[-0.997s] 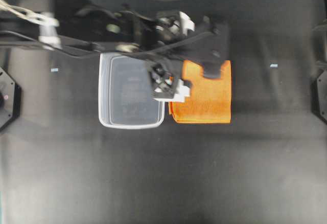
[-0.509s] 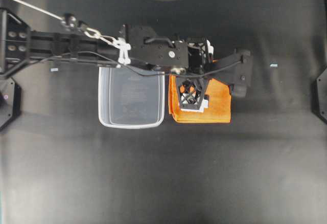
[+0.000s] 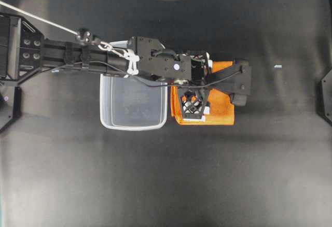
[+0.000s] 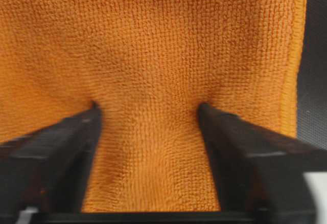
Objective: Place the orange towel into the container with the left arm.
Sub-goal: 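Lower the left gripper onto the orange towel and close on it, then lift the towel and carry it left over the clear container, then lower the towel into the container and open the left gripper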
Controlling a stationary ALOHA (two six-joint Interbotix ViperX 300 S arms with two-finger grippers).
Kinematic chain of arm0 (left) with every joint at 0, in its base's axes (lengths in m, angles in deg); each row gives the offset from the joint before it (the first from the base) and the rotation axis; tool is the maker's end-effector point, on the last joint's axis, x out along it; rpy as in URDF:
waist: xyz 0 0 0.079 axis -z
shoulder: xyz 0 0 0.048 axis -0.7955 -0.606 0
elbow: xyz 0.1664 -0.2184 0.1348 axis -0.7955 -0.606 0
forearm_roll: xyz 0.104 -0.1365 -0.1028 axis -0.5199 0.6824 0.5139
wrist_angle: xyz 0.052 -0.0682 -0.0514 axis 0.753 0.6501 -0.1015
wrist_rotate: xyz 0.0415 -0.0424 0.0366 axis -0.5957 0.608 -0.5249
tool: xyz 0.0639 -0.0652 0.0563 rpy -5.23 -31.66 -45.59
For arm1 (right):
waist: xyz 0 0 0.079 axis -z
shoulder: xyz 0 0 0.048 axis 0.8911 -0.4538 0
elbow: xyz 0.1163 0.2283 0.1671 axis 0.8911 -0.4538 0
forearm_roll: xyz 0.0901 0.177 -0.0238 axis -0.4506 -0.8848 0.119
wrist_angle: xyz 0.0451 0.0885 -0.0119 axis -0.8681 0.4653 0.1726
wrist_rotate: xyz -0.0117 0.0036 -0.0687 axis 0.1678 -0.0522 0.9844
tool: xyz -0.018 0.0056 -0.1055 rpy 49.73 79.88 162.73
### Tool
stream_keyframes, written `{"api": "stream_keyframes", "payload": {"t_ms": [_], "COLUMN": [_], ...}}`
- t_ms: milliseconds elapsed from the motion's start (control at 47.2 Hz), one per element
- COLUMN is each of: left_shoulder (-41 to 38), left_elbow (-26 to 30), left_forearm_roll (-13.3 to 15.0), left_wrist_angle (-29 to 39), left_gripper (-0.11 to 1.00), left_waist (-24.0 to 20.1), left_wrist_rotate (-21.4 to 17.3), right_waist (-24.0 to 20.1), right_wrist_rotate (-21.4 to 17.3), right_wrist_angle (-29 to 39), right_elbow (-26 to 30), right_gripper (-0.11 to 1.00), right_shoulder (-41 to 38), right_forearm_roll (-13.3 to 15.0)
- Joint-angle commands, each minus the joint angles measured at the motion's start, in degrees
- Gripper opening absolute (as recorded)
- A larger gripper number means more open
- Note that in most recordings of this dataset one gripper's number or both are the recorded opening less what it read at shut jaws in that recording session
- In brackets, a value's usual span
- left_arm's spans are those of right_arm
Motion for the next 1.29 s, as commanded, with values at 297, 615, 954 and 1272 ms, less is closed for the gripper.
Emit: {"api": "stream_keyframes", "payload": {"t_ms": [297,615,954,1272], "left_shoulder": [6.2,22.2,36.0,43.9], "left_elbow": [4.7,6.9,-10.6,-27.2], "left_forearm_roll": [-0.2,-0.3,-0.2,-0.3], "left_wrist_angle": [1.5,21.1,26.7,6.8], "left_gripper": [0.06,0.06,0.06,0.06], "left_waist": [1.3,1.3,0.7,-0.5], "left_wrist_rotate": [-0.4,-0.2,0.3,-0.5], "right_waist": [0.2,0.1,0.1,0.1], "right_wrist_rotate": [0.3,0.4,0.3,0.2], "right_wrist_angle": [-0.5,-0.5,-0.7,-1.0], "right_elbow": [0.4,0.3,-0.2,-0.4], "right_gripper": [0.72,0.72,0.72,0.72], "right_shoulder": [-0.8,-0.8,-1.0,-1.1], "right_forearm_roll": [0.1,0.1,0.1,0.1]}}
